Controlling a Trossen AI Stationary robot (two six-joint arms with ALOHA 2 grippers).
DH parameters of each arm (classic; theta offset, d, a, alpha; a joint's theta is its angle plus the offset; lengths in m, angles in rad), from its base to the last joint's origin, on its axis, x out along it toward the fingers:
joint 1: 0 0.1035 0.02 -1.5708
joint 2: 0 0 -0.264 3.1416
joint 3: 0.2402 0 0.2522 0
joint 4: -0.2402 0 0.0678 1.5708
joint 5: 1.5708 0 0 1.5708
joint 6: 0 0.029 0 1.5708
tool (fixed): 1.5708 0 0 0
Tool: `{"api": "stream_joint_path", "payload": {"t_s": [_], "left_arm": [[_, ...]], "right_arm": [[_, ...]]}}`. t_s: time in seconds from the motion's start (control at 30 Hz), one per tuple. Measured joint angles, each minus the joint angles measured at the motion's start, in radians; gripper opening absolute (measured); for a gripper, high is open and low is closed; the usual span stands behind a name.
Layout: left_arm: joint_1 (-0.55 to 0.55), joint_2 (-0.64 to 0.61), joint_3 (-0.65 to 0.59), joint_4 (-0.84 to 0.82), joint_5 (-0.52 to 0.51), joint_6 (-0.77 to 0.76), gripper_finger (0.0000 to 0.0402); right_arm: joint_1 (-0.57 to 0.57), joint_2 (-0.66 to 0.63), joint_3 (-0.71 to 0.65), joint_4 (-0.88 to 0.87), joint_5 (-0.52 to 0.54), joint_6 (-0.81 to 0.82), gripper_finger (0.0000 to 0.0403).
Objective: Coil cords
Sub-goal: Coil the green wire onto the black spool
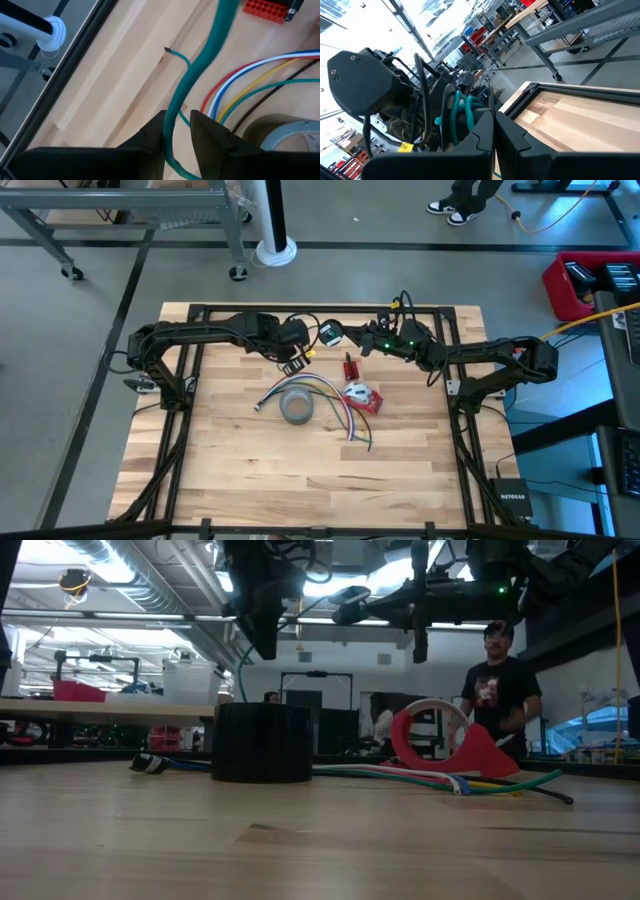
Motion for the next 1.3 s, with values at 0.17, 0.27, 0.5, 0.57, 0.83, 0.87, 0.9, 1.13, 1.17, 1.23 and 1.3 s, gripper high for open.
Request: {"api": "stream_joint_path", "payload": {"t_s": [0.17, 0.27, 0.5, 0.57, 0.83, 0.87, 0.9, 1.13, 1.17, 1.23, 1.3], "left_arm": [[-0.018, 0.000, 0.000, -0.051, -0.081, -0.008, 0.0076], [-0.027, 0.000, 0.000, -0.101, -0.150, -0.041, 0.0076], [-0.040, 0.000, 0.000, -0.126, -0.176, -0.069, 0.0076], [-0.045, 0.000, 0.000, -0.127, -0.186, -0.076, 0.0076], [-0.059, 0.000, 0.001, -0.127, -0.230, -0.130, 0.0015], [-0.062, 0.000, 0.001, -0.126, -0.230, -0.145, 0.0009], [-0.063, 0.000, 0.001, -0.126, -0.230, -0.156, 0.0007], [-0.079, 0.000, 0.002, -0.118, -0.231, -0.208, 0.0005], [-0.081, 0.000, 0.002, -0.117, -0.231, -0.216, 0.0005], [-0.084, 0.000, 0.002, -0.110, -0.231, -0.241, 0.0004], [-0.084, 0.000, 0.002, -0.104, -0.230, -0.261, 0.0003]], "right_arm": [[0.000, 0.001, 0.000, -0.002, 0.003, -0.003, 0.0007], [0.000, 0.001, 0.000, -0.002, 0.003, -0.004, 0.0007], [0.000, 0.001, 0.000, -0.003, 0.004, -0.004, 0.0007], [0.000, 0.002, 0.000, -0.003, 0.005, -0.004, 0.0007], [0.000, 0.002, 0.000, 0.001, 0.009, -0.004, 0.0007], [0.000, 0.002, 0.000, 0.004, 0.019, -0.004, 0.0007], [0.000, 0.002, 0.000, 0.010, 0.030, -0.005, 0.0007], [0.000, 0.003, -0.001, 0.064, 0.073, -0.006, 0.0007], [0.000, 0.003, -0.001, 0.070, 0.073, -0.006, 0.0007], [0.001, 0.003, -0.001, 0.075, 0.074, -0.005, 0.0007], [0.001, 0.003, -0.001, 0.076, 0.075, -0.005, 0.0007]]}}
